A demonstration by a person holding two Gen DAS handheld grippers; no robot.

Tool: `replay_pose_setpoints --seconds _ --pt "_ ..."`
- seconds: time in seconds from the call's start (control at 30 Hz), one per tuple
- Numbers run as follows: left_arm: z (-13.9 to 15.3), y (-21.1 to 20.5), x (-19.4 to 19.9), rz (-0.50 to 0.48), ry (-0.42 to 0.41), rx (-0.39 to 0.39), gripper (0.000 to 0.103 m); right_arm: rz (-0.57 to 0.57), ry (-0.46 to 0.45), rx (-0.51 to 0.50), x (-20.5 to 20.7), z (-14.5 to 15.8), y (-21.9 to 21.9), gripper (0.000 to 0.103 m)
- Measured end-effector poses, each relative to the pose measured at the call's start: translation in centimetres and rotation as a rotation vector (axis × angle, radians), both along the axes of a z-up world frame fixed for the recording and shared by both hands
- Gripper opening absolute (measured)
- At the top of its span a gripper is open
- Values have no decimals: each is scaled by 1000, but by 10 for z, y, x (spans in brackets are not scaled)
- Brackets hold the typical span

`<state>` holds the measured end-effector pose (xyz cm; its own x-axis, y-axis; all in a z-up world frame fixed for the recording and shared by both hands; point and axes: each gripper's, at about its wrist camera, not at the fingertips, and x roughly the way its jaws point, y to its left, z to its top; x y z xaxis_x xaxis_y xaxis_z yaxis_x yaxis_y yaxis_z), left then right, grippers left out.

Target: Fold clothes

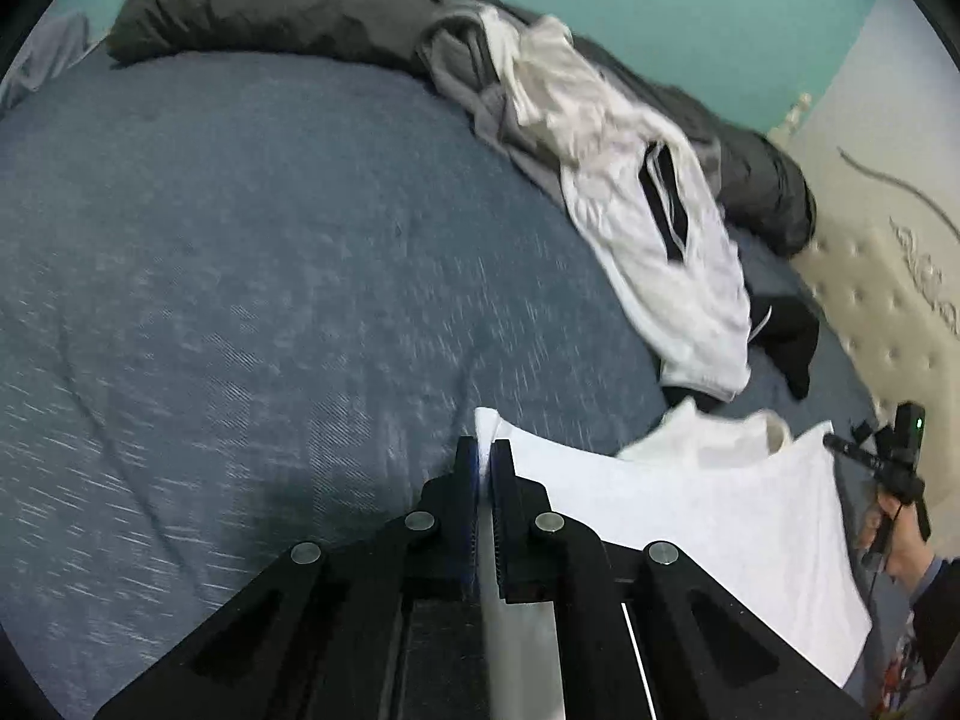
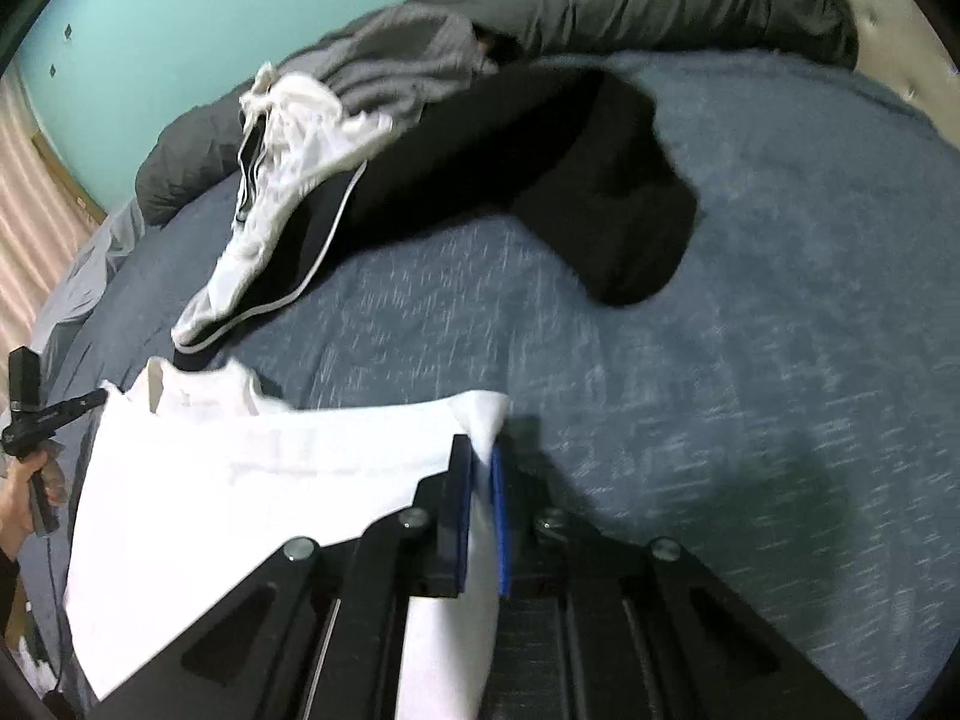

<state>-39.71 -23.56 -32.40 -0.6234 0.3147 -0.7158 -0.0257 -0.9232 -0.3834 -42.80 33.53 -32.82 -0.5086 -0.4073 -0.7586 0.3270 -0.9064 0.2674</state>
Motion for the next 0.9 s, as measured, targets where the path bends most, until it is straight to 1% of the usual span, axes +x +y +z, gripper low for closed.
replay_pose_setpoints --seconds 0.1,0.23,0.3,0.4,0.47,0.5,0.53,0.57,0.63,0.7,0.77,0.9 --pt "3 -1 -3 7 -10 -22 4 -18 34 11 -2 12 4 6" --pt "-4 2 -12 20 -35 -28 4 -41 39 32 -11 16 -1 5" --pt "-10 4 -14 33 -48 -29 4 -48 27 48 -18 12 -8 6" --pt "-22 7 -19 37 -87 -43 5 -59 2 73 -27 2 -14 6" --pt "-25 9 -19 49 -97 -55 8 -71 -37 81 -32 -7 -15 7" --pt "-24 10 -18 57 -96 -58 13 -75 -72 79 -35 -14 -15 7" --pt "-22 9 -15 61 -93 -64 24 -89 -118 90 -38 -21 -15 7" --pt "-20 9 -11 61 -88 -72 28 -102 -124 99 -36 -21 -13 11" --pt "-13 7 -4 64 -81 -86 30 -125 -94 110 -29 -15 -9 12" --pt "-5 3 11 76 -73 -77 31 -156 -80 121 -20 -5 -2 14" --pt "4 0 29 86 -63 -64 32 -173 -66 83 -4 7 8 14" --pt "20 7 73 89 -39 -36 34 -143 -45 -53 46 32 20 15"
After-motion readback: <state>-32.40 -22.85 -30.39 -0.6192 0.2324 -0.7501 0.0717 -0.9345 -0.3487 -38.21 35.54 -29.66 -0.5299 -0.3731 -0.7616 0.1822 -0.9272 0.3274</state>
